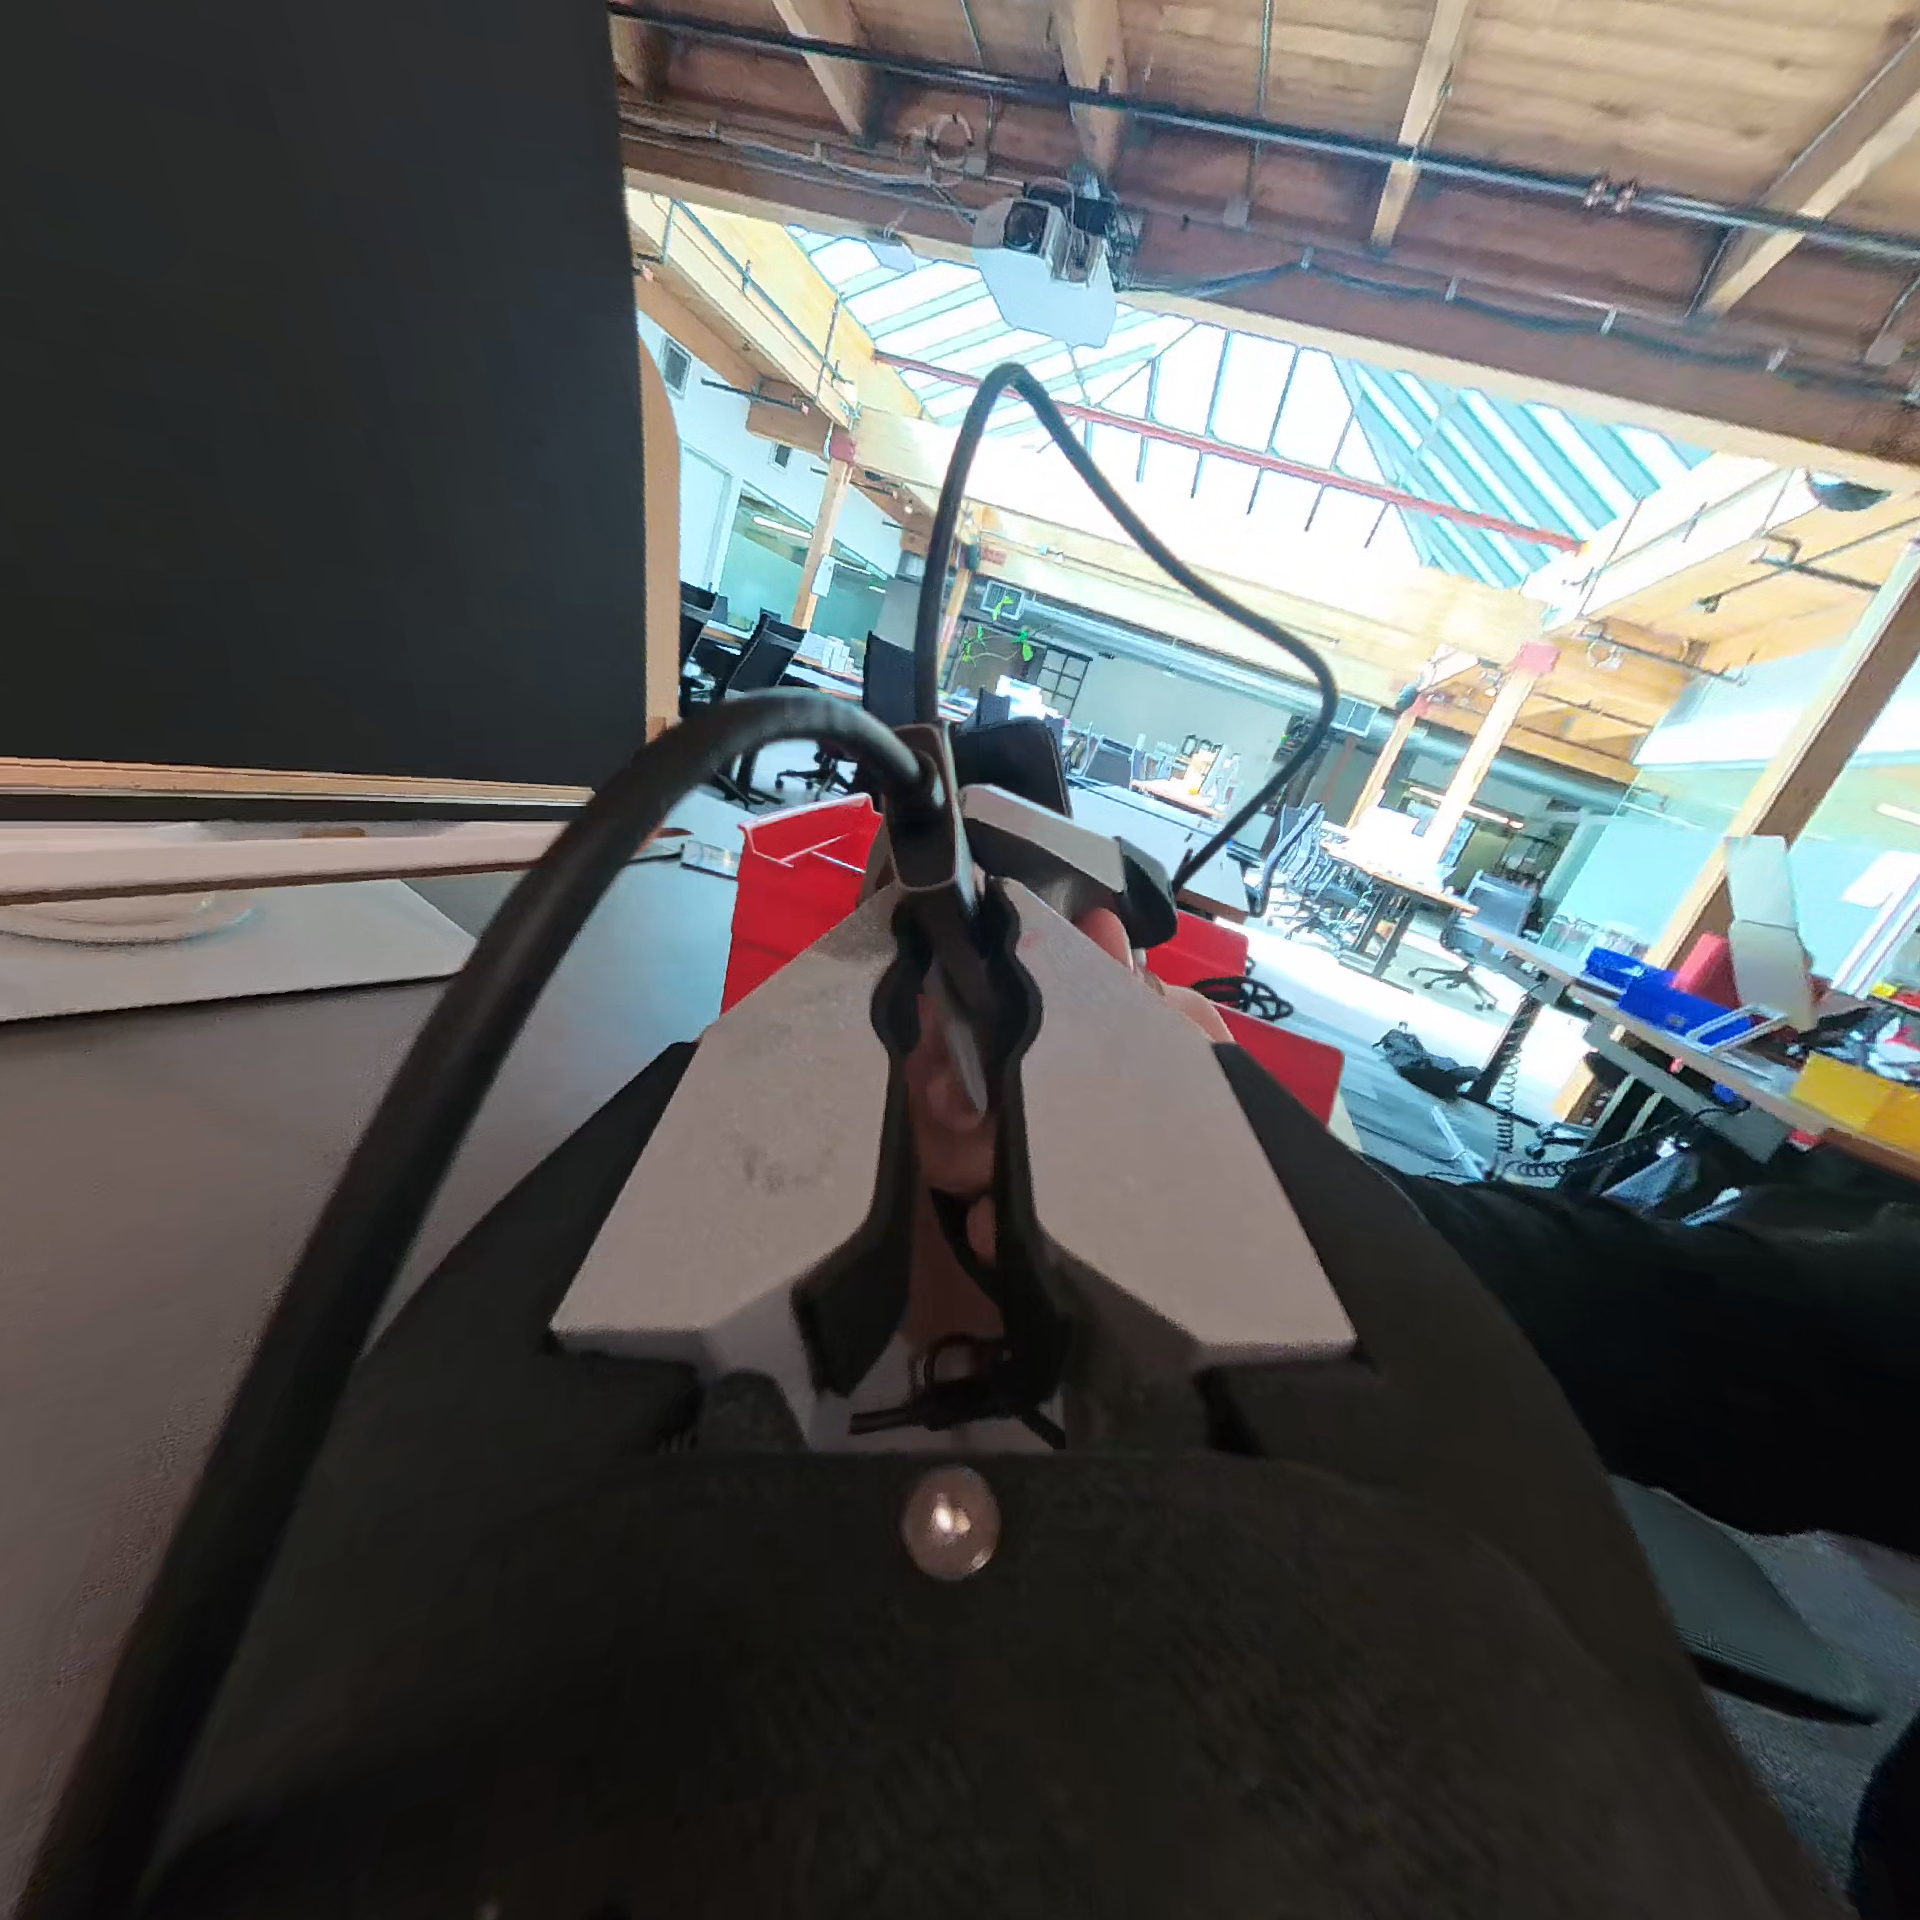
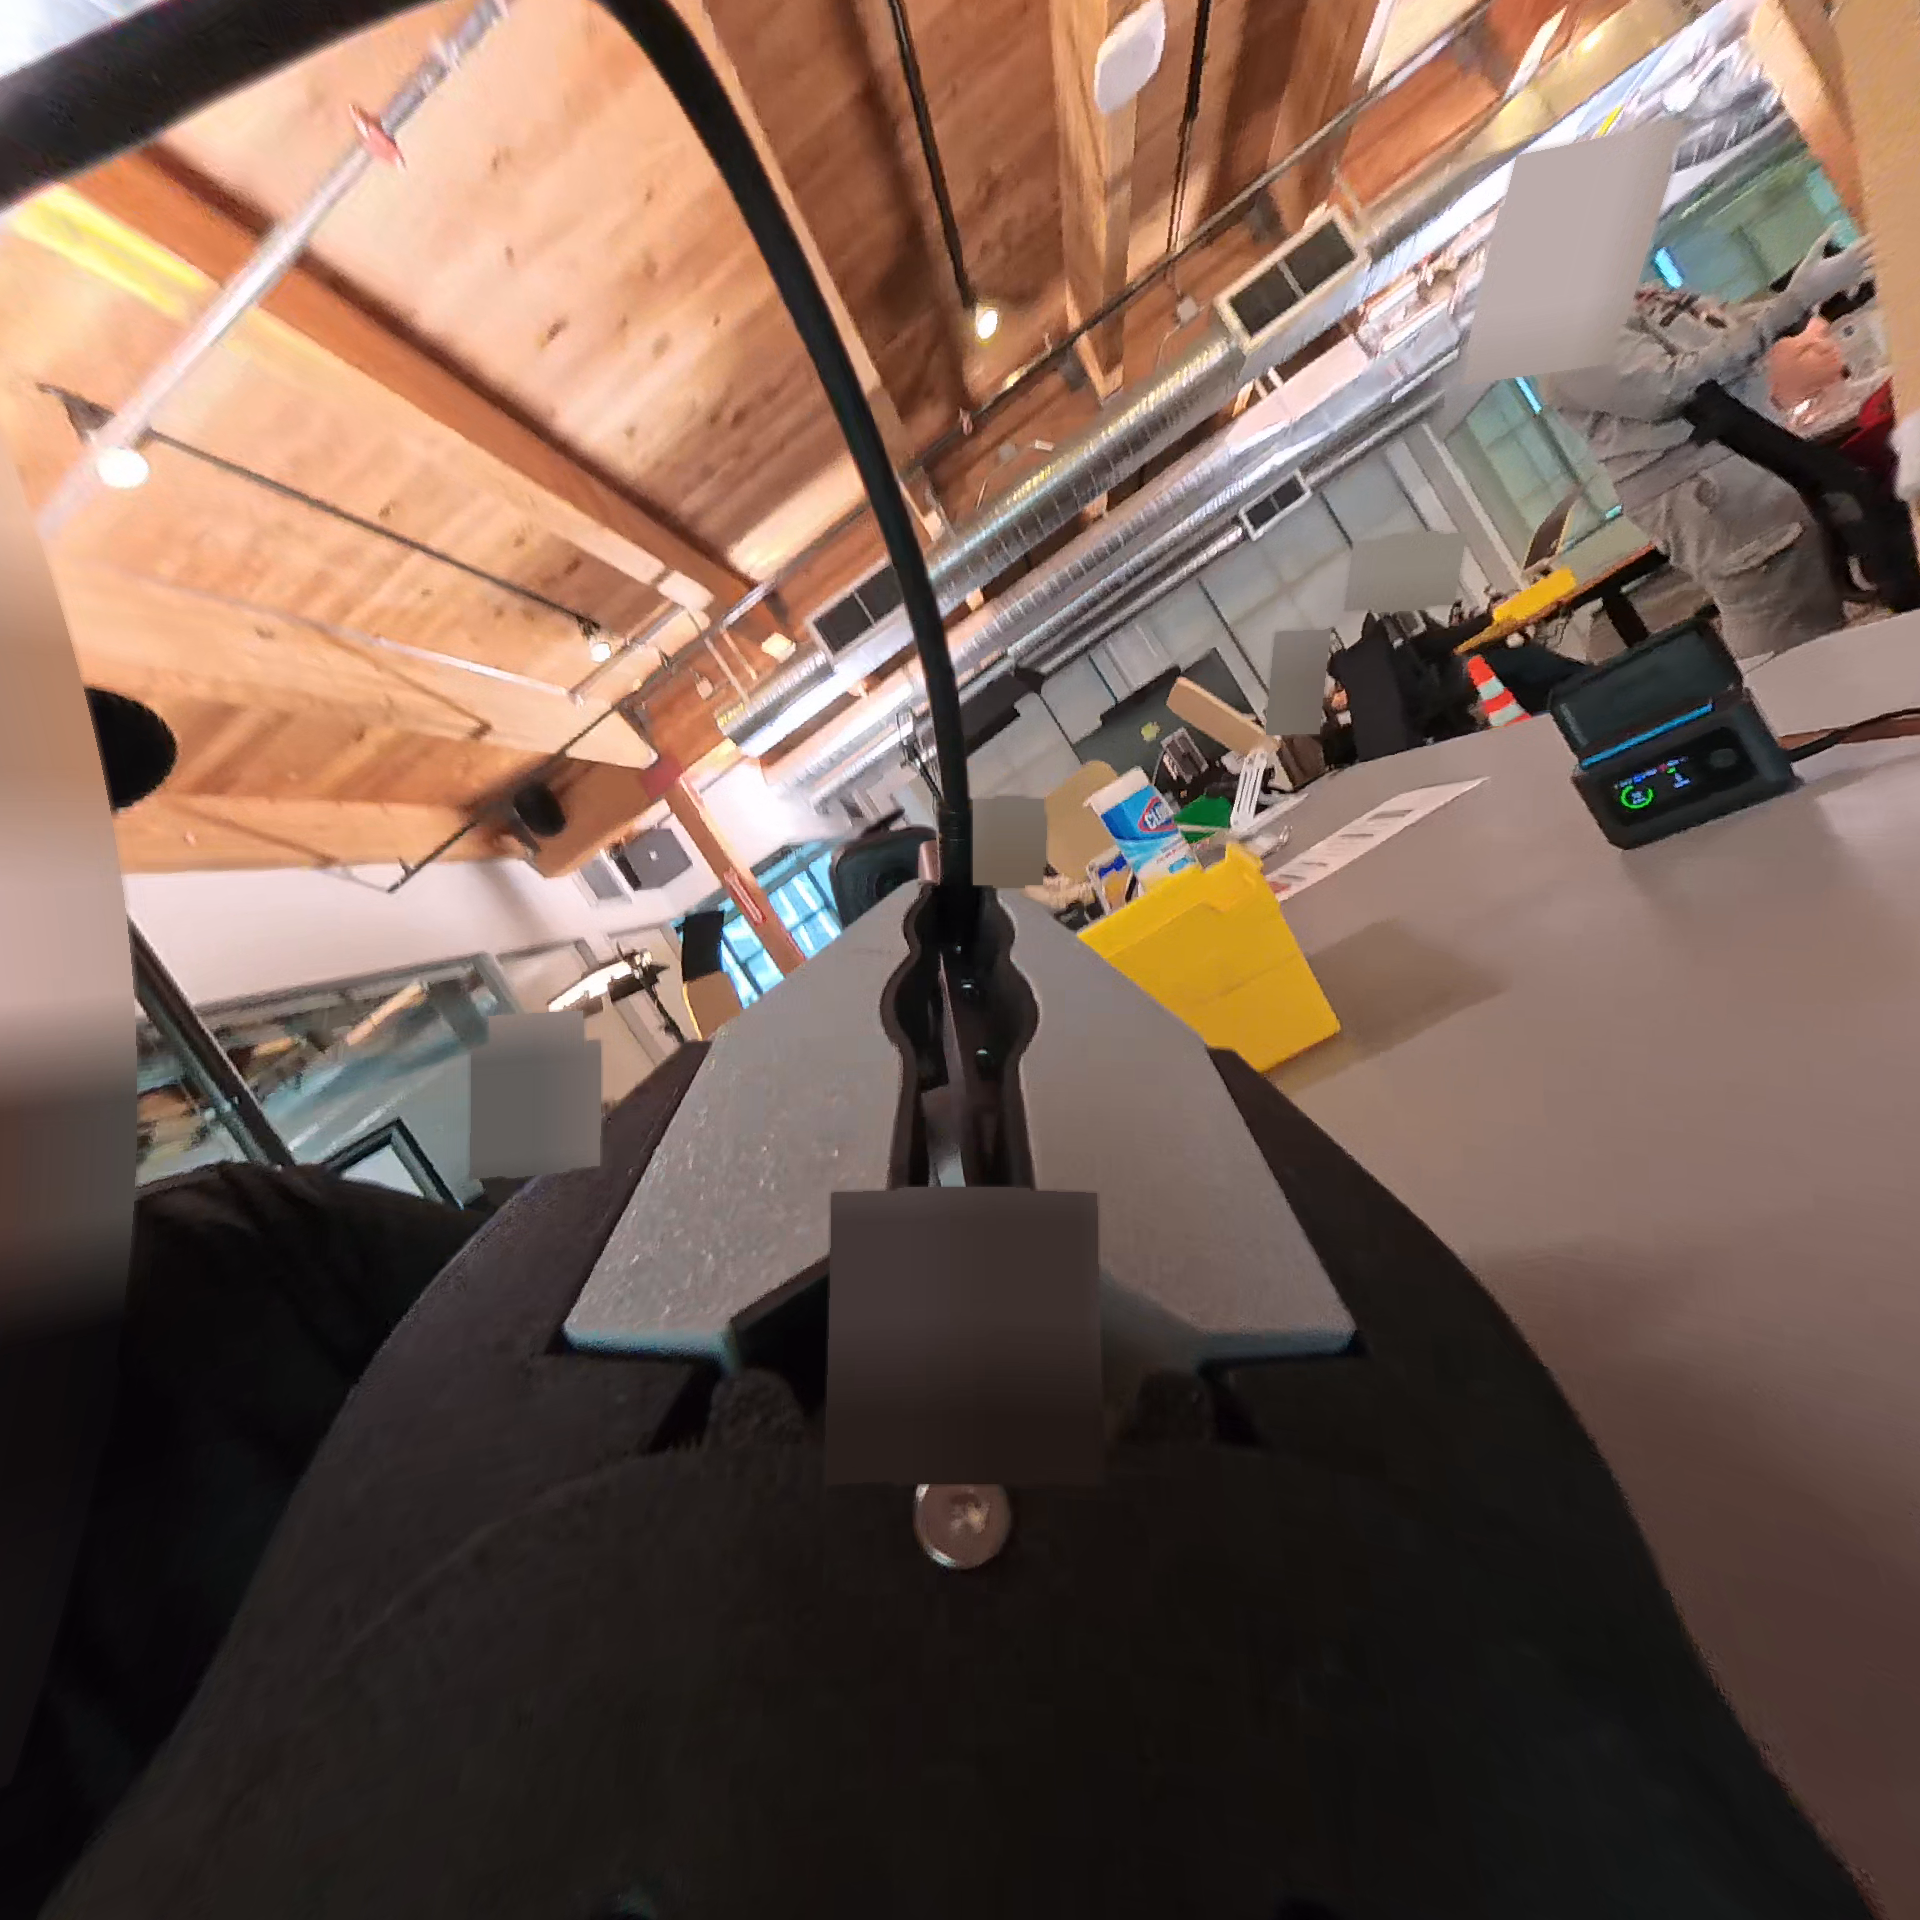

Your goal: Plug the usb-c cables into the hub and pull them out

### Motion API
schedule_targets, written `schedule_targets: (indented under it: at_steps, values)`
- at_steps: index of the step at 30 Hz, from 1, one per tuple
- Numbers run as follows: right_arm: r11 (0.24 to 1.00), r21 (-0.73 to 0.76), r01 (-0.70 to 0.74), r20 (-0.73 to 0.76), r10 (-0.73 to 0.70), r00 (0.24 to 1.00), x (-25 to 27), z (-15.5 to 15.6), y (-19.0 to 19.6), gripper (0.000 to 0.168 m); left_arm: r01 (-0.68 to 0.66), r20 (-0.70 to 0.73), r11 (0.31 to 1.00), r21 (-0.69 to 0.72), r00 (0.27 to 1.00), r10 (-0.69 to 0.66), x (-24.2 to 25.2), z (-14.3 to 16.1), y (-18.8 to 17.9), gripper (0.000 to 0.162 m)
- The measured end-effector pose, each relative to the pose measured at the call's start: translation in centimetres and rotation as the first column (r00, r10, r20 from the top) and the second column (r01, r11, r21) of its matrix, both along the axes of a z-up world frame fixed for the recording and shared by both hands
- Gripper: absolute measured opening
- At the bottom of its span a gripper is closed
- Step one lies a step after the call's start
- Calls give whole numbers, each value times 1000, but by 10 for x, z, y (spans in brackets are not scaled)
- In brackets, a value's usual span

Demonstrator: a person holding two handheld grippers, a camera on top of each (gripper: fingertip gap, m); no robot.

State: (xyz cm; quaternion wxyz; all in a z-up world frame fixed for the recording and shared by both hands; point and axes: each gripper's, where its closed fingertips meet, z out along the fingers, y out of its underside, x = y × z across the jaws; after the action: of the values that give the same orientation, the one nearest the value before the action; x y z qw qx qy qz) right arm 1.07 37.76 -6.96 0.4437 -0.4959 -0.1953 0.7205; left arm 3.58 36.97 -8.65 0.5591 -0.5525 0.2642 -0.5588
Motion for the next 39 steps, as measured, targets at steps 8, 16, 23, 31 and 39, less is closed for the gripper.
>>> schedule_targets:
  at_steps: [8, 16, 23, 31, 39]
  values:
    - [998, -34, 51, -82, -54, 995, 2, 5, 7, 1, -11, 56, 1000, -12, 998, 12, -2, 5, 6, 8]
    - [991, 78, 108, 23, -110, 994, -5, 6, 3, 2, 103, 45, 995, -12, 994, -103, -7, 8, 3, 7]
    - [987, 82, 135, 11, -136, 991, 1, 5, 4, 3, 103, 95, 995, -10, 990, -102, -11, 11, 5, 10]
    - [909, 306, 282, 217, -355, 909, -3, -7, 10, 3, -68, 172, 992, -106, 981, 86, -34, 17, 31, 18]
    - [666, 644, 377, 232, -640, 732, -10, -2, 3, 4, 15, 278, 964, -266, 958, 62, -34, 19, 35, 33]
